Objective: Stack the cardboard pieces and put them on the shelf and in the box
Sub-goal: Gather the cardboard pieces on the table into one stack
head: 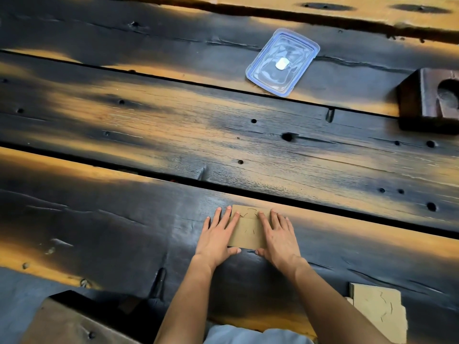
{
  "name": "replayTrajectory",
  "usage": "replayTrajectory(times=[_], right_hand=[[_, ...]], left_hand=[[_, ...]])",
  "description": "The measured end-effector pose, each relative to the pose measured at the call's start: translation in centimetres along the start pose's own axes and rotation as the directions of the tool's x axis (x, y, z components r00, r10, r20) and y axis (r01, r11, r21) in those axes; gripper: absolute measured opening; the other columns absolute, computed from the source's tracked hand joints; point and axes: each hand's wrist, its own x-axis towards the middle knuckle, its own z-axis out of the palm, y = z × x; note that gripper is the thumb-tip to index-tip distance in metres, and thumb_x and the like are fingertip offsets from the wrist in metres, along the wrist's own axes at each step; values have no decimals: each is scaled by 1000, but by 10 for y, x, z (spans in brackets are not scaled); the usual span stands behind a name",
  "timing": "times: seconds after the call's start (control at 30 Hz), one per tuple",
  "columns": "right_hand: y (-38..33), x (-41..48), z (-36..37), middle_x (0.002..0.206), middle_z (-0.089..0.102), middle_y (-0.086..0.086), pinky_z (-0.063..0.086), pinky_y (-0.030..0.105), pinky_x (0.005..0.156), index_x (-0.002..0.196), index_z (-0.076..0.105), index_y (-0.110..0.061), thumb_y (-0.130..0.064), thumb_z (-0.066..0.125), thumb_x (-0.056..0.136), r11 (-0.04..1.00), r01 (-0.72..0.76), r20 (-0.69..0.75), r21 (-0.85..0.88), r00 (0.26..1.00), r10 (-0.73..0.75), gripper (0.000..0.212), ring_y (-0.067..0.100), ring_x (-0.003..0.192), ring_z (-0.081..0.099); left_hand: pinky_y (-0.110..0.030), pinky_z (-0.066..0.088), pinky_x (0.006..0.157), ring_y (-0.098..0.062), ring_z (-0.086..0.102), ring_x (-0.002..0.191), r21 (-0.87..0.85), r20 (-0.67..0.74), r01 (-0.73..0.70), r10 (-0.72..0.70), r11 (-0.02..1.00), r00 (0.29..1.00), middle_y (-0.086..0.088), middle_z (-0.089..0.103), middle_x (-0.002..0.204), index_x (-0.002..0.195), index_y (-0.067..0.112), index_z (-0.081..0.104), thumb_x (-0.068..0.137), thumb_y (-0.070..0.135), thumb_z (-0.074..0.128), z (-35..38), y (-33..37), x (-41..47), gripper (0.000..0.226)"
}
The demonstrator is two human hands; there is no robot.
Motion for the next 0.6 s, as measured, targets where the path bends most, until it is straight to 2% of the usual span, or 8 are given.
replayTrajectory(times=[0.37,0.6], right_hand=[[3,-12,5,168,13,20,9,42,128,162,6,-19,-57,60,93,999,25,-30,28,999,-24,96,35,155,14],[6,-18,-6,156,39,14,15,41,126,160,13,-17,-63,62,88,999,49,-59,3,997,-49,100,33,146,33]], left_hand=[[-50,7,132,-30,-8,164,-36,-28,4,-5,999,1000,1,-6,179,168,32,-4,94,57,68,2,3,-3,106],[-47,15,131,-30,4,164,-62,-65,4,-8,998,998,1,8,178,168,31,2,96,52,69,7,8,-9,101]])
